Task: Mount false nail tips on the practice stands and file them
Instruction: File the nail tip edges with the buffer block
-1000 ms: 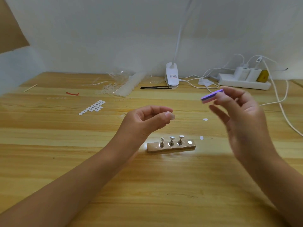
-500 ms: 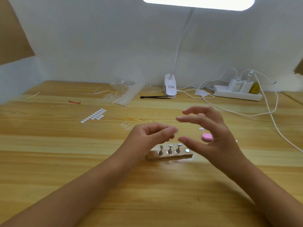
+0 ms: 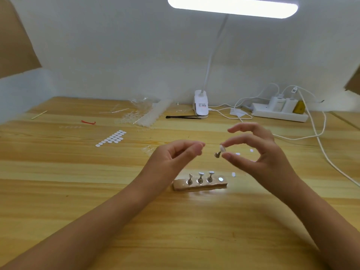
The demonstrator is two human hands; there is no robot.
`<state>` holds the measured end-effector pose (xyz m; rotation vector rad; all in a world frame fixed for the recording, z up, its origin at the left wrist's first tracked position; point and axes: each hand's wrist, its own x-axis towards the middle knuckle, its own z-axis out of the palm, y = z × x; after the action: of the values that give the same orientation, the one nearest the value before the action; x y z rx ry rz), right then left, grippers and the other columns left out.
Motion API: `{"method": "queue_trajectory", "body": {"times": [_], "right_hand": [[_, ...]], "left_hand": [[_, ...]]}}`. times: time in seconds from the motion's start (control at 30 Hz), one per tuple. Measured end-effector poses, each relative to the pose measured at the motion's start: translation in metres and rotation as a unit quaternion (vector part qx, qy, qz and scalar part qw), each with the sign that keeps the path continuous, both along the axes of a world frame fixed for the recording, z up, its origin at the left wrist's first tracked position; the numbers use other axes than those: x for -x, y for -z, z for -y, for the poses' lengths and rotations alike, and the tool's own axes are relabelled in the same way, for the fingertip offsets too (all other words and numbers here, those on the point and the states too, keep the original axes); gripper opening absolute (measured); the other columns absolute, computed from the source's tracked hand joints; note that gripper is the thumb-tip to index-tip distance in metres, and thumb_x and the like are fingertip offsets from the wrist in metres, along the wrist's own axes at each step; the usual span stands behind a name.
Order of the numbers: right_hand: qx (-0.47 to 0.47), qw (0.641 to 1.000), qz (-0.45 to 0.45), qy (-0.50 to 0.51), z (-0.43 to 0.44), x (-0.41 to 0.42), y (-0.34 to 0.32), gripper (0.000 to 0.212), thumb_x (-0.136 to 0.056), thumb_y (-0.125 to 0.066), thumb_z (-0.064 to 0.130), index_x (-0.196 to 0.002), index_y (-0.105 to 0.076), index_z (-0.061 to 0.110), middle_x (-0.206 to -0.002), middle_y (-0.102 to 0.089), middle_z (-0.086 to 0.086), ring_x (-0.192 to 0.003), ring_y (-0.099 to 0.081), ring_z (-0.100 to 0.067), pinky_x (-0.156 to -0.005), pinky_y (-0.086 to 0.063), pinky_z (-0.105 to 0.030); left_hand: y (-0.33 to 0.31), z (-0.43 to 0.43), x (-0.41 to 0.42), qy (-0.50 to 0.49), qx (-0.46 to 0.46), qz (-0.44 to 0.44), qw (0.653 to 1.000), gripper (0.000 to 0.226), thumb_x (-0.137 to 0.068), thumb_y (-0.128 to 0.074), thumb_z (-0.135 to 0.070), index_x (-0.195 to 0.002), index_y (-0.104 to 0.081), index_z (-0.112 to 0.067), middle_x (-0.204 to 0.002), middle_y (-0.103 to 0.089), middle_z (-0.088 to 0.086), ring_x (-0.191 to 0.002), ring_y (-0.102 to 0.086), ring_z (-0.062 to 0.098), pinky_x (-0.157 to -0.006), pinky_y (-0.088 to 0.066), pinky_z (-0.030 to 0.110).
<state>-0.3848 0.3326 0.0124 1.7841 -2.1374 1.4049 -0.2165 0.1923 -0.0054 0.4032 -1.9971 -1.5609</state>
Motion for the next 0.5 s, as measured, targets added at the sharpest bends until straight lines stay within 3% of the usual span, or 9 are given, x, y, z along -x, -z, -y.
{"method": "queue_trajectory", "body": {"times": [0.1, 0.17, 0.3, 0.5], "right_hand": [[-0.122, 0.992, 0.017, 0.010, -0.005, 0.020, 0.001, 0.028, -0.066, -0.069, 0.052, -0.087, -0.073, 0.035, -0.117, -0.056, 0.020, -0.122, -0.038, -0.006, -0.090, -0.025, 0.000], [-0.172, 0.984, 0.033, -0.014, -0.007, 0.029, 0.006, 0.024, -0.067, -0.072, 0.047, -0.087, -0.074, 0.035, -0.116, -0.056, 0.020, -0.121, -0.037, -0.001, -0.085, -0.032, 0.004], [-0.195, 0.976, 0.078, -0.055, -0.007, 0.033, 0.014, 0.021, -0.069, -0.074, 0.048, -0.088, -0.074, 0.039, -0.114, -0.054, 0.027, -0.125, -0.035, 0.003, -0.095, -0.050, -0.024], [-0.220, 0.970, 0.069, -0.082, -0.004, 0.032, 0.016, 0.026, -0.067, -0.074, 0.053, -0.090, -0.072, 0.042, -0.114, -0.052, 0.032, -0.126, -0.035, 0.006, -0.102, -0.045, -0.024]], "left_hand": [[0.002, 0.005, 0.001, -0.039, -0.003, -0.008, 0.999, 0.034, -0.086, -0.055, -0.055, -0.105, -0.074, -0.034, -0.098, -0.074, -0.015, -0.097, -0.065, -0.003, -0.084, -0.048, 0.011], [0.002, 0.007, 0.002, -0.058, -0.025, -0.022, 0.998, 0.037, -0.081, -0.054, -0.055, -0.101, -0.076, -0.033, -0.097, -0.075, -0.011, -0.096, -0.066, 0.000, -0.084, -0.050, 0.013], [0.002, 0.009, 0.003, -0.070, -0.053, -0.029, 0.996, 0.031, -0.086, -0.054, -0.048, -0.099, -0.077, -0.030, -0.096, -0.075, -0.009, -0.093, -0.066, 0.001, -0.084, -0.051, 0.012], [0.002, 0.011, 0.002, -0.081, -0.054, -0.019, 0.995, 0.028, -0.097, -0.051, -0.037, -0.102, -0.077, -0.028, -0.096, -0.075, -0.009, -0.095, -0.066, 0.003, -0.085, -0.051, 0.013]]}}
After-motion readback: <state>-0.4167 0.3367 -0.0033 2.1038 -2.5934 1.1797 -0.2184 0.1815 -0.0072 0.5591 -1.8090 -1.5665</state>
